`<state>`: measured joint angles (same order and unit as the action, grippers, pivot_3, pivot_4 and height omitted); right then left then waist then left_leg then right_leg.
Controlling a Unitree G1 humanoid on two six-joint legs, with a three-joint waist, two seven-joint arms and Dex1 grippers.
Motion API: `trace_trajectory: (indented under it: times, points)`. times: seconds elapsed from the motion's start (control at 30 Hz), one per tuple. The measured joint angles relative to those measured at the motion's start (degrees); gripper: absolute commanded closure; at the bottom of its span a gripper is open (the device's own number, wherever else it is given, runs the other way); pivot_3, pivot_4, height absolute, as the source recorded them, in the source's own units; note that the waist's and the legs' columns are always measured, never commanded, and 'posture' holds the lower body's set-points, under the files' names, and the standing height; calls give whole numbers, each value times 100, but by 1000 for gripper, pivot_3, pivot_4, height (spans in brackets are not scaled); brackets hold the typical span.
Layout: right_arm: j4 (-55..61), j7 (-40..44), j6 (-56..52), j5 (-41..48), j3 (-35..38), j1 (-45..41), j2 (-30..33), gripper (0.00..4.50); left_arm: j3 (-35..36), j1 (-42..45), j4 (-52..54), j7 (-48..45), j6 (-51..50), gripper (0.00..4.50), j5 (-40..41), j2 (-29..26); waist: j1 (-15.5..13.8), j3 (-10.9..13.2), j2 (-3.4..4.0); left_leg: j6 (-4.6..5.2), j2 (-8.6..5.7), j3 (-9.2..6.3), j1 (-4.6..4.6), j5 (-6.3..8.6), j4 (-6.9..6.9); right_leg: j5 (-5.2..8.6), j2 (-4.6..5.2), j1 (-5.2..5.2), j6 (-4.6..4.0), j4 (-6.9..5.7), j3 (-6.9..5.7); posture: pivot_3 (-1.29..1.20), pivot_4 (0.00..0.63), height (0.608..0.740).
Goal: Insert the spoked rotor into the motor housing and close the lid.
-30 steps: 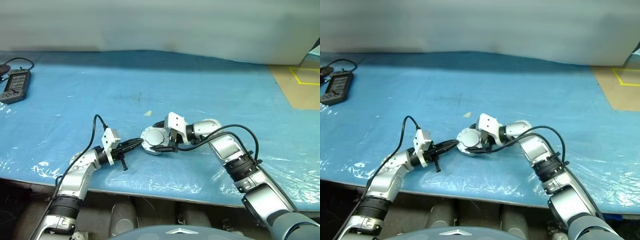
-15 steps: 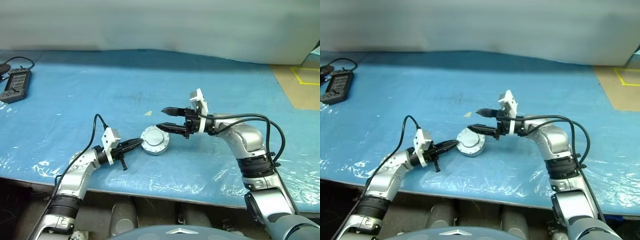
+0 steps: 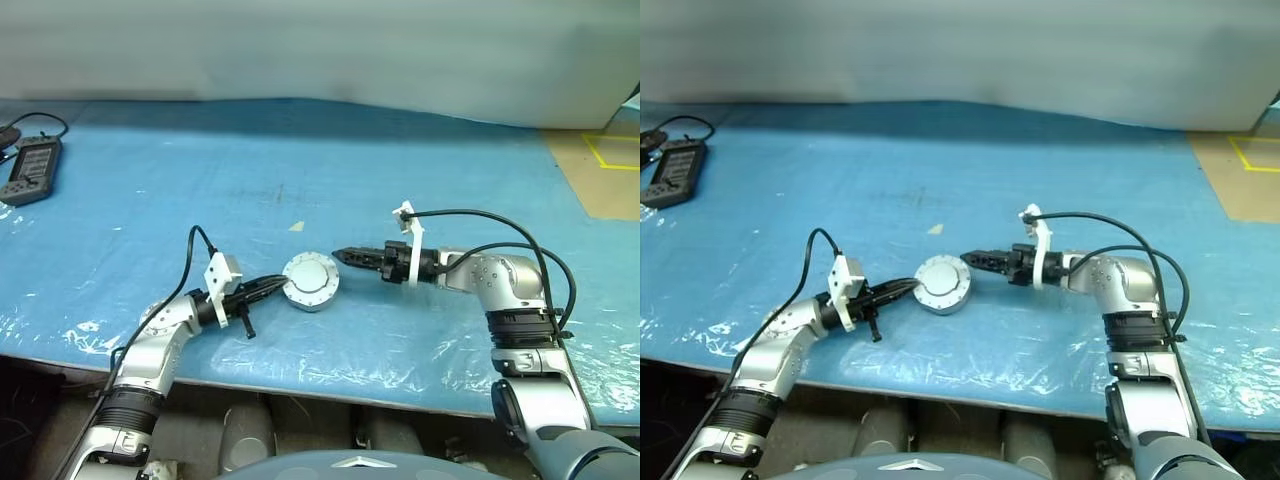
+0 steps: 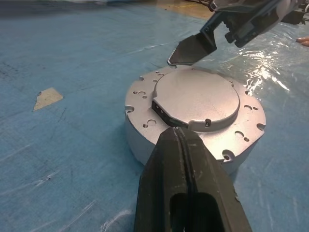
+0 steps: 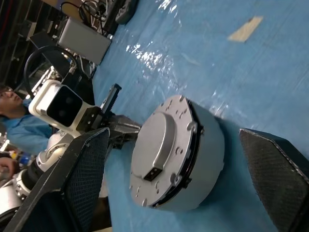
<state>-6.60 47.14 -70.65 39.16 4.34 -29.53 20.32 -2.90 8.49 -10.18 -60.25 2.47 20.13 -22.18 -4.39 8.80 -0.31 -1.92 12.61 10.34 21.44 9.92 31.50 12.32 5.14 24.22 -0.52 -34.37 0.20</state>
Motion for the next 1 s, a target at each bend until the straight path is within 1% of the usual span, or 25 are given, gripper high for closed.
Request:
trace_trajectory:
  times: [0.2, 0.53, 0.6, 0.63, 0.7, 0.87, 0.9, 0.93, 1.0]
  points:
    - [53, -381, -397, 166, 132, 228, -257, 35, -34, -20, 201, 115, -173, 4500, -15, 0, -2, 1, 2, -2, -1, 0, 2, 0, 0, 0, 1, 4, 0, 0, 0, 0, 150, 740]
    - [27, -558, -589, 297, 224, 363, -316, 35, -78, -98, 580, 254, -520, 4500, -14, -47, -1, 1, 2, -9, 1, 0, 7, 3, -2, 2, 0, 8, -1, 1, -3, 0, 150, 740]
    - [9, -579, -582, 310, 228, 363, -319, 401, -78, -103, 605, 279, -551, 4500, -13, -48, -1, 1, 2, -9, 1, 0, 6, 3, -2, 2, 0, 8, -1, 1, -3, 0, 150, 740]
    - [5, -581, -581, 310, 229, 363, -319, 803, -78, -104, 607, 281, -553, 4500, -13, -48, -2, 1, 2, -9, 1, 0, 6, 3, -2, 2, 0, 8, -1, 1, -3, 0, 150, 740]
    - [-105, -646, -576, 314, 270, 372, -365, 1122, -79, -123, 642, 303, -571, 4500, -13, -54, -1, 1, 2, -10, 2, 1, 6, 3, -2, 2, -1, 8, -2, 1, -3, 0, 150, 740]
    - [-193, -757, -563, 361, 391, 371, -448, 2871, -37, -173, 657, 309, -575, 4500, -13, -131, -1, 1, 2, -10, 1, 1, 6, 3, -2, 1, -1, 7, -1, 0, -3, 0, 150, 740]
    - [-195, -782, -562, 357, 402, 375, -450, 3124, -36, -183, 655, 306, -568, 4500, -10, -126, -1, 2, 3, -10, 1, 1, 6, 3, -2, 1, -1, 8, -1, 0, -4, 0, 150, 740]
    - [-194, -761, -566, 405, 438, 378, -458, 3361, -30, -191, 642, 307, -565, 4500, -16, -128, -1, 2, 3, -10, 0, 1, 5, 3, -2, 1, 0, 8, -1, 0, -3, 0, 150, 740]
    - [-190, -751, -562, 457, 464, 371, -461, 3417, -25, -193, 615, 305, -545, 4500, -21, -128, -4, 2, 3, -10, 1, 1, 4, 3, -2, 1, 0, 7, -2, -2, -4, 0, 150, 740]
